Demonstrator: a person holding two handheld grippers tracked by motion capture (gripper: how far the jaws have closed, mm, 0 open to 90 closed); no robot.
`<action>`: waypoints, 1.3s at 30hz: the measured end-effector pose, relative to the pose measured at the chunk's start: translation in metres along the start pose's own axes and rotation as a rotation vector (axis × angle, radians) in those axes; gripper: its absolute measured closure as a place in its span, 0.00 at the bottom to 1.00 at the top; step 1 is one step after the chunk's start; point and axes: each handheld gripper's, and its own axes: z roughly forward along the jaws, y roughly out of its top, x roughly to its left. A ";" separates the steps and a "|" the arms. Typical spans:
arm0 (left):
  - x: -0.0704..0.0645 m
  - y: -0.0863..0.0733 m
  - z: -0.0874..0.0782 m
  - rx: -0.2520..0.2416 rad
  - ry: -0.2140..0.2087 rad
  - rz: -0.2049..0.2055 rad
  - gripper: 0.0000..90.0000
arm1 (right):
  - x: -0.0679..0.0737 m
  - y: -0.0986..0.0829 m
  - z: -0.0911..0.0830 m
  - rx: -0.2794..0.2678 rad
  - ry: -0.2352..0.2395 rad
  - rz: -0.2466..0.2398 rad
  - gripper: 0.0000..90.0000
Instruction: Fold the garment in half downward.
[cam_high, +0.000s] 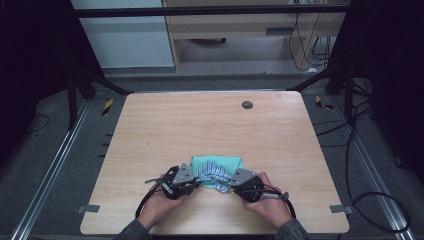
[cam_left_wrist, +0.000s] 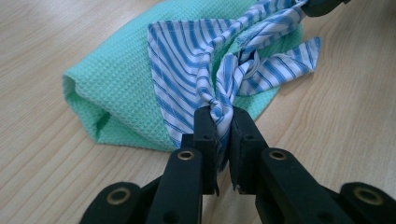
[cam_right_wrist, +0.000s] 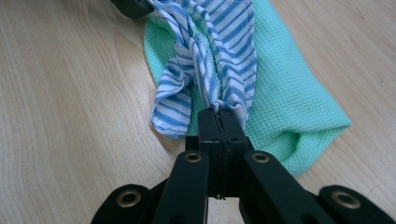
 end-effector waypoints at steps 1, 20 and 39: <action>-0.001 0.000 0.000 0.004 0.001 0.008 0.92 | 0.000 0.000 0.000 -0.001 0.003 -0.002 1.00; -0.011 -0.008 -0.006 0.073 0.022 0.088 0.93 | 0.013 -0.018 -0.002 0.050 0.012 0.000 1.00; 0.023 -0.039 -0.051 0.012 0.183 -0.188 0.10 | -0.021 -0.059 -0.016 0.005 -0.148 0.319 0.28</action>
